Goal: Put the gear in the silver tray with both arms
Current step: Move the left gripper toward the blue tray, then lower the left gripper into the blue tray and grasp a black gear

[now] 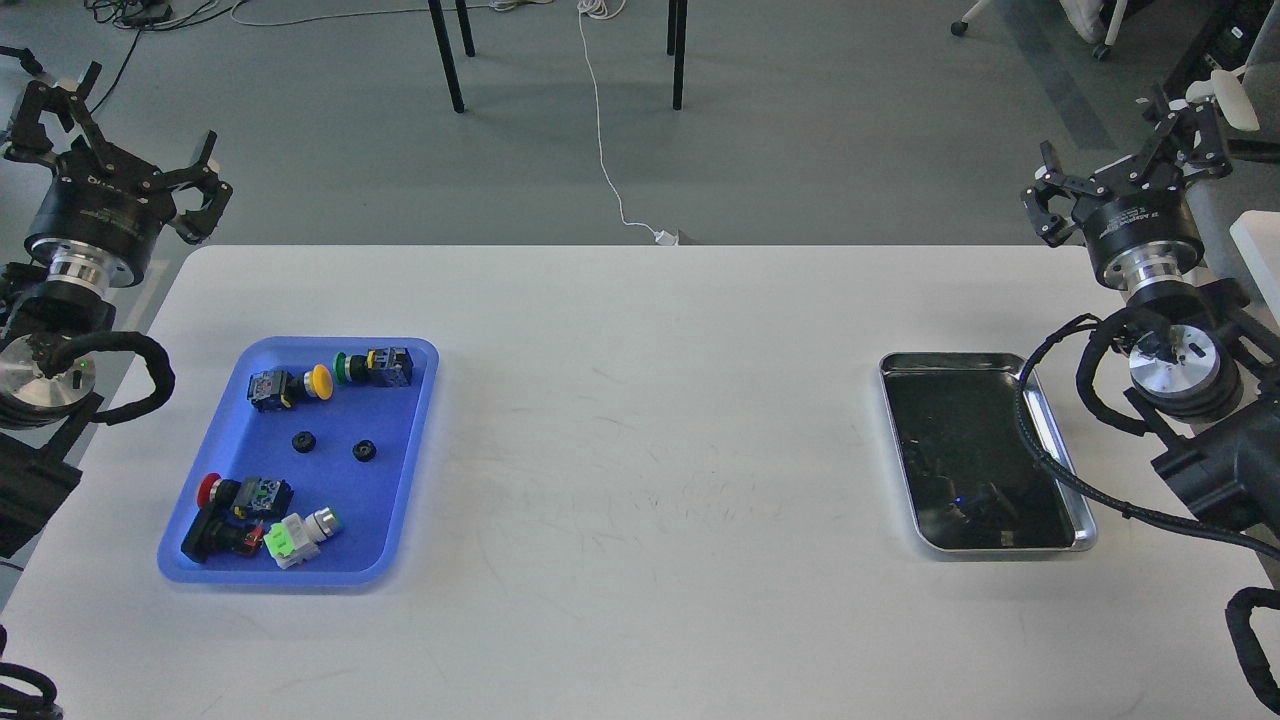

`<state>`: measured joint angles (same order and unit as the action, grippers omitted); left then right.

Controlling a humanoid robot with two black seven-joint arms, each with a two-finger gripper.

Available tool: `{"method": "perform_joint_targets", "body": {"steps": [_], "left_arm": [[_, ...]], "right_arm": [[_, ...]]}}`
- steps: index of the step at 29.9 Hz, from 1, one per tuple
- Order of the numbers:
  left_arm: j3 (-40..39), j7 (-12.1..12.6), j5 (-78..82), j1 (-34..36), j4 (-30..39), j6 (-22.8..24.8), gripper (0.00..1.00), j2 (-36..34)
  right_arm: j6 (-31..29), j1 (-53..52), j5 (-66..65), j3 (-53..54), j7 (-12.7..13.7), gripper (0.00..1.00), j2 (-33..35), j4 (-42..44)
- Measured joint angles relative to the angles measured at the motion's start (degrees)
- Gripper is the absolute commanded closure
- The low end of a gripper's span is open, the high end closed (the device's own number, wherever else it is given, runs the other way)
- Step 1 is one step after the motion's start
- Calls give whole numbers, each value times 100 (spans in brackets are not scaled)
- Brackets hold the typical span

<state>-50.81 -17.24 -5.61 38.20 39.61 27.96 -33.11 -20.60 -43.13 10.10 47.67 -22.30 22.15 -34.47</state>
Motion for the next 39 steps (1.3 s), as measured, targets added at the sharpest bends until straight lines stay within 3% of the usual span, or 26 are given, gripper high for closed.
{"method": "perform_joint_targets", "body": {"steps": [4, 10, 19, 23, 27, 31, 39], "left_arm": [[279, -16, 581, 22, 205, 4, 2, -197], [628, -37, 1934, -102, 1256, -46, 2, -1025], [1129, -220, 5181, -376, 1973, -271, 3, -2010], [1336, -288, 6627, -612, 2621, -746, 3, -2540], [1724, -522, 8683, -733, 3366, -1448, 3, -3006], [2221, -576, 10460, -748, 3655, -2200, 6, -3206], [2513, -571, 12595, -759, 3514, -2418, 19, -3045]], "right_arm": [[-123, 0, 0, 11, 6, 1, 0, -6], [-124, 42, 0, 77, -12, 1, 0, -1], [-146, 273, 8, 142, -142, 1, 112, 67], [-165, 225, 1, 141, -133, 1, 208, 79], [-314, 147, 1, 140, -106, 1, 428, 74], [-488, 121, 0, 137, -113, 1, 528, 71], [-603, 170, 0, 145, -149, 1, 549, 72]]}}
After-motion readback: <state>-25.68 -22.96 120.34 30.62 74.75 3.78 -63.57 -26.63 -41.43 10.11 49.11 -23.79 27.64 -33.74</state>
